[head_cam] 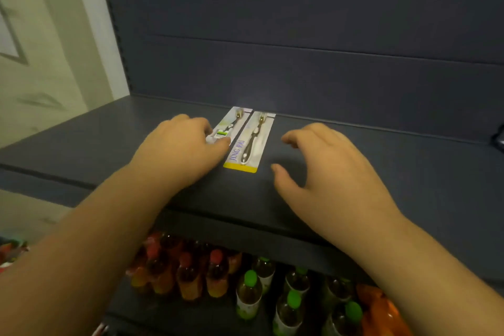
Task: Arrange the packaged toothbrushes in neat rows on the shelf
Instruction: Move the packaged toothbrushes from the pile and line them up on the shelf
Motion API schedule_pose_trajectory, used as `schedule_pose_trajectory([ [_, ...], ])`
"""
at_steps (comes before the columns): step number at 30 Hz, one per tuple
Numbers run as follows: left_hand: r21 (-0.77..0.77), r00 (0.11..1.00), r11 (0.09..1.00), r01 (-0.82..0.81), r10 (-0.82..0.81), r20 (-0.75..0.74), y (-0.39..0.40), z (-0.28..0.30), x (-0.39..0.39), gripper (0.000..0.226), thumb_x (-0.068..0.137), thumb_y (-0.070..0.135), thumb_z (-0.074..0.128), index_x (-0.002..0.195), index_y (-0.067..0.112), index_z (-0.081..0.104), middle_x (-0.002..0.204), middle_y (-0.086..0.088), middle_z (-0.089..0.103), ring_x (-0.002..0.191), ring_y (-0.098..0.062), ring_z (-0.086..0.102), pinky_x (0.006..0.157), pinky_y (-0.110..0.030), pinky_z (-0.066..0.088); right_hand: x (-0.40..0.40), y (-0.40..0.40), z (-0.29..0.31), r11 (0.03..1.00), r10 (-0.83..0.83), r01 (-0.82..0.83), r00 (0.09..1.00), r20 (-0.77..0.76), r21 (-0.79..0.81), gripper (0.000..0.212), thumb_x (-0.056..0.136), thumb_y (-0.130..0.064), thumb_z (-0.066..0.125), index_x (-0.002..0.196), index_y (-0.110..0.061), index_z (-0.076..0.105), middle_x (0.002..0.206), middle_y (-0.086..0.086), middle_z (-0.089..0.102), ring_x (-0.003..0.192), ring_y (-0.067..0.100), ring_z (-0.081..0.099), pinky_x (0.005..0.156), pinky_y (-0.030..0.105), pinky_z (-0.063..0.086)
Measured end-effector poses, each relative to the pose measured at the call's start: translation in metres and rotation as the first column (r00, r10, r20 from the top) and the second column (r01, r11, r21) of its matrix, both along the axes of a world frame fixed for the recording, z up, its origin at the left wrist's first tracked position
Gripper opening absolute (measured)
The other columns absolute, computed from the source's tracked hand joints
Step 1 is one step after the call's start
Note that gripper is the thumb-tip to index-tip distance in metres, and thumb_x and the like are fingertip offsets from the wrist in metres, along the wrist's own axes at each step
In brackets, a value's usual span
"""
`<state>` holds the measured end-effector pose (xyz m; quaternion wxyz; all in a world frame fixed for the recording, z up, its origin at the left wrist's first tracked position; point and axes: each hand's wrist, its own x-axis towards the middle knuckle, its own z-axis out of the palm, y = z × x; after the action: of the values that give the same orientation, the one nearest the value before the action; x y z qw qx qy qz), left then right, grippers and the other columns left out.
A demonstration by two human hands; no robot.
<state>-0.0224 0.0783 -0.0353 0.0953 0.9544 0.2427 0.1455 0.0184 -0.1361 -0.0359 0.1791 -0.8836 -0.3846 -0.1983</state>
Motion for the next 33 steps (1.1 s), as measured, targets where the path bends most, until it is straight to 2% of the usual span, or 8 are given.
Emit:
schedule_pose_trajectory([
  [3, 0.014, 0.989, 1.0, -0.028, 0.029, -0.147, 0.022, 0.0, 0.044, 0.046, 0.084, 0.064, 0.044, 0.097, 0.022, 0.056, 0.105, -0.006, 0.057, 0.091, -0.026, 0.053, 0.07, -0.035, 0.04, -0.009, 0.007, -0.006, 0.998, -0.054, 0.055, 0.998, 0.014, -0.019, 0.047, 0.089, -0.051, 0.052, 0.131, -0.029, 0.053, 0.121, -0.015, 0.053, 0.114, 0.007, 0.048, 0.087, 0.018, 0.033],
  [6, 0.058, 0.984, 0.998, -0.001, 0.012, -0.18, 0.025, -0.012, 0.07, 0.05, 0.087, 0.054, 0.045, 0.118, 0.017, 0.055, 0.117, -0.009, 0.055, 0.105, -0.031, 0.051, 0.074, -0.036, 0.036, -0.017, 0.007, -0.012, 0.994, -0.089, 0.088, 0.996, -0.006, -0.057, 0.049, 0.09, -0.054, 0.049, 0.132, -0.03, 0.052, 0.123, -0.017, 0.051, 0.117, 0.005, 0.047, 0.09, 0.019, 0.036],
  [9, 0.014, 0.993, 1.0, 0.0, 0.002, -0.12, 0.028, -0.022, 0.073, 0.055, 0.089, 0.049, 0.043, 0.13, 0.012, 0.047, 0.13, -0.014, 0.047, 0.118, -0.034, 0.044, 0.081, -0.039, 0.034, -0.019, 0.004, -0.016, 0.987, -0.14, 0.138, 0.99, -0.021, -0.078, 0.047, 0.089, -0.056, 0.046, 0.129, -0.031, 0.053, 0.121, -0.017, 0.051, 0.116, 0.005, 0.047, 0.092, 0.021, 0.038],
  [12, -0.036, 0.999, 0.999, 0.003, -0.005, -0.052, 0.034, -0.023, 0.069, 0.051, 0.089, 0.046, 0.042, 0.125, 0.011, 0.049, 0.128, -0.015, 0.046, 0.115, -0.035, 0.044, 0.08, -0.039, 0.034, -0.017, 0.005, -0.019, 0.976, -0.2, 0.196, 0.979, -0.027, -0.092, 0.043, 0.089, -0.055, 0.047, 0.122, -0.03, 0.057, 0.114, -0.015, 0.053, 0.112, 0.008, 0.05, 0.091, 0.023, 0.039],
  [18, -0.064, 0.997, 0.998, -0.003, 0.008, 0.071, 0.041, -0.02, 0.058, 0.042, 0.089, 0.045, 0.041, 0.111, 0.01, 0.051, 0.114, -0.014, 0.047, 0.095, -0.033, 0.046, 0.073, -0.036, 0.035, -0.004, 0.031, -0.014, 0.951, -0.305, 0.295, 0.945, -0.121, -0.093, 0.039, 0.088, -0.057, 0.052, 0.111, -0.026, 0.059, 0.107, -0.009, 0.056, 0.104, 0.015, 0.055, 0.081, 0.031, 0.044],
  [24, -0.136, 0.981, 0.99, 0.043, -0.015, 0.195, 0.036, -0.017, 0.051, 0.029, 0.091, 0.042, 0.042, 0.097, 0.014, 0.043, 0.101, -0.007, 0.037, 0.081, -0.029, 0.042, 0.064, -0.035, 0.032, 0.027, 0.087, 0.006, 0.906, -0.384, 0.315, 0.893, -0.235, -0.283, 0.037, 0.092, -0.057, 0.046, 0.086, -0.022, 0.056, 0.089, -0.001, 0.055, 0.084, 0.023, 0.053, 0.066, 0.032, 0.04],
  [29, -0.156, 0.96, 0.979, 0.131, -0.086, 0.266, 0.035, -0.019, 0.053, 0.024, 0.092, 0.038, 0.042, 0.096, 0.014, 0.042, 0.103, -0.007, 0.037, 0.077, -0.029, 0.045, 0.049, -0.032, 0.024, 0.049, 0.122, 0.001, 0.864, -0.426, 0.331, 0.882, -0.201, -0.379, 0.033, 0.092, -0.052, 0.04, 0.094, -0.022, 0.056, 0.106, 0.004, 0.06, 0.085, 0.024, 0.051, 0.066, 0.033, 0.038],
  [33, -0.188, 0.945, 0.965, 0.184, -0.122, 0.302, 0.035, -0.02, 0.053, 0.023, 0.092, 0.037, 0.044, 0.095, 0.014, 0.041, 0.105, -0.007, 0.038, 0.071, -0.027, 0.045, 0.049, -0.032, 0.024, 0.054, 0.131, 0.003, 0.837, -0.48, 0.34, 0.834, -0.274, -0.429, 0.041, 0.092, -0.045, 0.039, 0.119, -0.021, 0.06, 0.121, 0.006, 0.056, 0.09, 0.025, 0.046, 0.074, 0.033, 0.039],
])
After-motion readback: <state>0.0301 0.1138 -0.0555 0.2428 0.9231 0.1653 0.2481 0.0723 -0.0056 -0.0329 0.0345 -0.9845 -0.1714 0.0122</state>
